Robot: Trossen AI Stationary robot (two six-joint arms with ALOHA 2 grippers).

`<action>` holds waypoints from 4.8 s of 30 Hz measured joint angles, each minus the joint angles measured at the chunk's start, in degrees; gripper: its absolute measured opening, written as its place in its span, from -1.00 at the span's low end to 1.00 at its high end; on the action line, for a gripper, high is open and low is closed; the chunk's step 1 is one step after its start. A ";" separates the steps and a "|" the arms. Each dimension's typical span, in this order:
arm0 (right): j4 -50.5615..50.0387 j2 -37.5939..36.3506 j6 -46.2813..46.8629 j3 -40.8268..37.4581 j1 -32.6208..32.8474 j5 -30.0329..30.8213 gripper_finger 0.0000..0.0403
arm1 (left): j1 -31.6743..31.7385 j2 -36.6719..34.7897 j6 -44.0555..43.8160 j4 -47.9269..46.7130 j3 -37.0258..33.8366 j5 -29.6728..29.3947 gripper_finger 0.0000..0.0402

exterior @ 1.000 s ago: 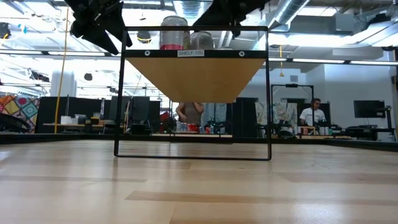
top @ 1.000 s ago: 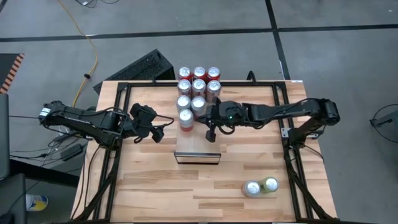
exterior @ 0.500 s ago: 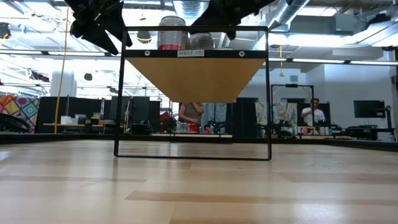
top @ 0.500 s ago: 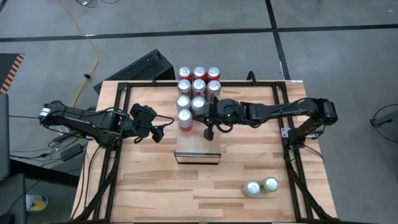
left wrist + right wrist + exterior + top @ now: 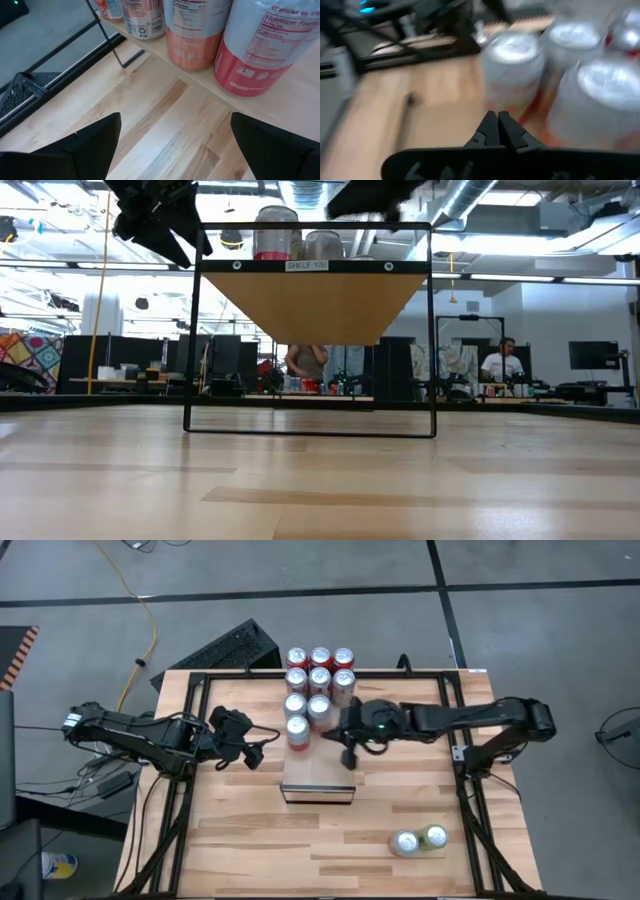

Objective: Place canned beverage on shelf
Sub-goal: Put the pink-white soda can on the shelf aligned with the other pink-white soda can

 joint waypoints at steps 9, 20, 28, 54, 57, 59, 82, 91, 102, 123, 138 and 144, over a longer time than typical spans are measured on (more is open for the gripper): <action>-36.68 -7.54 17.21 8.79 9.49 -11.41 -0.94 | 0.00 0.00 4.43 0.01 0.00 1.69 0.81; -45.41 -3.03 43.74 14.12 28.15 -9.13 0.20 | 0.00 0.00 5.42 -0.01 0.00 4.27 0.81; -55.89 4.00 62.40 14.08 31.77 -14.94 0.61 | 0.00 0.00 7.58 -0.01 0.00 4.27 0.81; -56.99 12.97 62.42 13.44 37.90 -8.01 0.63 | 0.11 0.00 10.24 0.01 0.00 4.20 0.81; -56.28 13.00 63.01 12.21 37.87 -8.02 0.63 | 0.13 0.00 9.79 0.01 0.00 4.16 0.81; -54.85 13.00 63.03 11.44 37.86 -8.02 0.63 | 0.13 0.00 9.70 0.01 0.00 4.16 0.81; -49.79 12.78 65.00 2.32 39.01 -9.62 0.48 | 0.13 0.00 8.95 0.03 0.00 4.04 0.81; -48.92 12.51 51.62 2.21 34.80 -10.17 0.19 | 0.13 0.00 9.00 0.03 0.00 4.05 0.81; -55.11 7.79 30.81 2.00 24.23 -6.76 0.19 | 0.13 0.02 9.29 0.01 0.00 4.03 0.81; -68.56 1.80 -27.19 9.06 6.08 2.78 0.19 | 0.13 0.00 9.19 -0.01 0.00 3.77 0.81; -68.97 2.01 -53.22 24.74 5.62 14.31 0.19 | 0.13 0.00 5.93 -0.03 0.00 3.66 0.81; -62.19 1.99 -59.86 27.09 5.78 14.60 0.19 | 0.13 0.01 3.61 -0.01 0.00 2.95 0.81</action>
